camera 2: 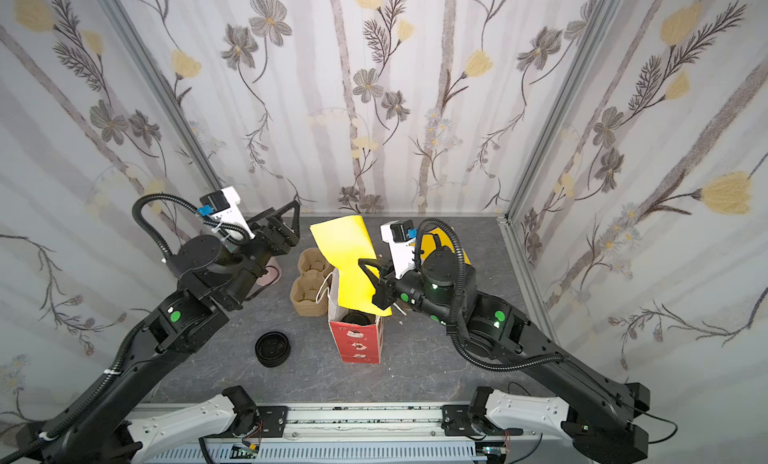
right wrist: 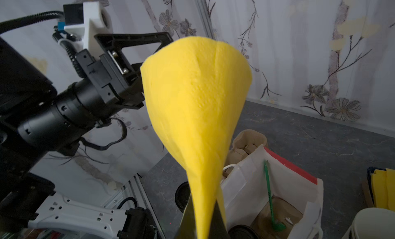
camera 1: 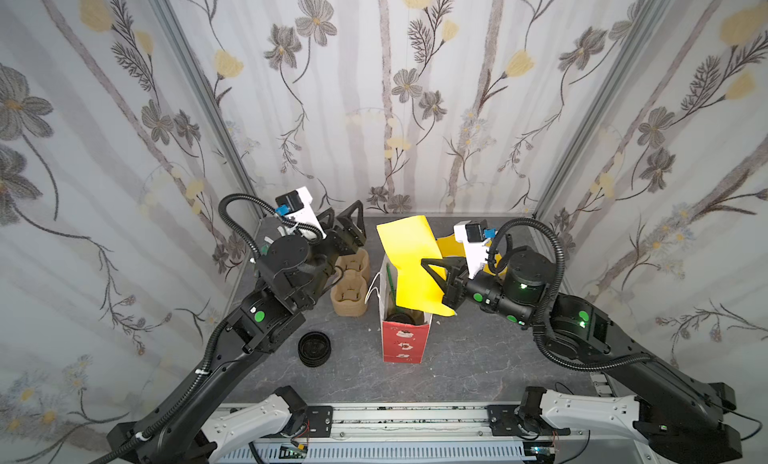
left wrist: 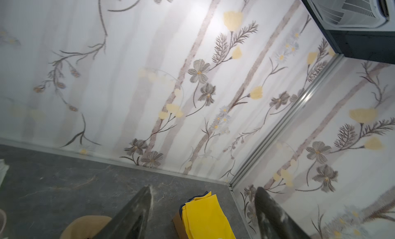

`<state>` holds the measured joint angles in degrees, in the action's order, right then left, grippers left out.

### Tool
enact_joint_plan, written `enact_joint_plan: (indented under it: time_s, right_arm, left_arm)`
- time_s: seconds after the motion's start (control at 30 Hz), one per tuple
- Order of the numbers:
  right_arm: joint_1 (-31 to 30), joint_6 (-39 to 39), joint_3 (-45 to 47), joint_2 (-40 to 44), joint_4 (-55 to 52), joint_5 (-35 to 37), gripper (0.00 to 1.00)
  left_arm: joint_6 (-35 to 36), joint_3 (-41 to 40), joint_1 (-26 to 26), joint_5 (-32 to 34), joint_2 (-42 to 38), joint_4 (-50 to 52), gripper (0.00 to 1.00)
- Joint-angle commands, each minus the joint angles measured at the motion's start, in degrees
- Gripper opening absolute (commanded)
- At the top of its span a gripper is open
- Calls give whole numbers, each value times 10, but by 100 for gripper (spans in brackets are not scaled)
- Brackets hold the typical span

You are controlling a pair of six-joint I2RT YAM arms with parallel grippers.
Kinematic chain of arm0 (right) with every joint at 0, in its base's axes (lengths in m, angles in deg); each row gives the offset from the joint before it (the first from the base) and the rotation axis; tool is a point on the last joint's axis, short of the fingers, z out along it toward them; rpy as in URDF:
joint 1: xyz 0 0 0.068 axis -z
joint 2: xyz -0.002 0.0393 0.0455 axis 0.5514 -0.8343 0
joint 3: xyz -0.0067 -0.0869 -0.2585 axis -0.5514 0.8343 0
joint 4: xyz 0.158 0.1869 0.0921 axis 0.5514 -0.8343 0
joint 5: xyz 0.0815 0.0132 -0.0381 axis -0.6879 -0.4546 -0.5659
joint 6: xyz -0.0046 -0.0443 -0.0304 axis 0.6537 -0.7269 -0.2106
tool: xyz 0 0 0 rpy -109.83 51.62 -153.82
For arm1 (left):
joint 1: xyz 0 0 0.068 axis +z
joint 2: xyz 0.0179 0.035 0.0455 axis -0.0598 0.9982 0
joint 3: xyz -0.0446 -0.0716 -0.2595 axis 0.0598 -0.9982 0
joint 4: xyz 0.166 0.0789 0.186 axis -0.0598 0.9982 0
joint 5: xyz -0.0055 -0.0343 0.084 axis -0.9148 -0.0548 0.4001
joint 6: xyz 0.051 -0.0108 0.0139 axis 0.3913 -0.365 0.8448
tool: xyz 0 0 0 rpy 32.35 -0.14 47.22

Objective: Pack a coffee takeout order
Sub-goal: Fold the napkin, then place the napkin in the takeout bag.

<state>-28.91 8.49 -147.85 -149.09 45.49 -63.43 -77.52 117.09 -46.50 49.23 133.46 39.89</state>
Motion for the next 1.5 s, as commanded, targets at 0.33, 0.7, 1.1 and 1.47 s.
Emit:
enact_joint_plan:
  time_s: [0.33, 0.7, 1.1, 1.47]
  right_arm:
    - [-49, 224, -58, -157, -70, 275, 0]
    - [-40, 278, -116, -274, -202, 199, 0]
    - [-1, 320, -121, -329, -304, 169, 0]
    - [4, 296, -129, -333, -284, 139, 16]
  left_arm:
    - [-99, -106, 0, 76, -114, -3, 75]
    - [-109, -118, 0, 60, -135, 33, 74]
    - [-118, -110, 0, 50, -125, 74, 74]
    - [-131, -72, 0, 56, -76, 162, 73]
